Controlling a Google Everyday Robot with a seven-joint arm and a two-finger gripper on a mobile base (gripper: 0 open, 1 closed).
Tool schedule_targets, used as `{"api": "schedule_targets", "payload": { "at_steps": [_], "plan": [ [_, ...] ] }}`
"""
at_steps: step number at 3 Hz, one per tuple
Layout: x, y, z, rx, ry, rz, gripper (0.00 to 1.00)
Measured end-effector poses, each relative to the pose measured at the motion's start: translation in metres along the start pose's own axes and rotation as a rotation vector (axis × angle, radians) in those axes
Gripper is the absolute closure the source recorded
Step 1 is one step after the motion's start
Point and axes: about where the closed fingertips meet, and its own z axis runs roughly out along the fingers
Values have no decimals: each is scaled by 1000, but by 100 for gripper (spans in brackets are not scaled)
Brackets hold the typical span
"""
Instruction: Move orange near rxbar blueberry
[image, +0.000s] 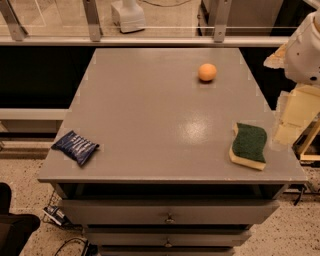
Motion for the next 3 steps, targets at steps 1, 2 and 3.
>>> {"api": "schedule_targets", "payload": {
  "at_steps": [1, 2, 3],
  "plan": [
    [0, 0, 0, 0, 0, 0, 0],
    [-12, -24, 0, 68, -71, 32, 0],
    [-41, -84, 5, 173, -271, 139, 0]
  ]
}}
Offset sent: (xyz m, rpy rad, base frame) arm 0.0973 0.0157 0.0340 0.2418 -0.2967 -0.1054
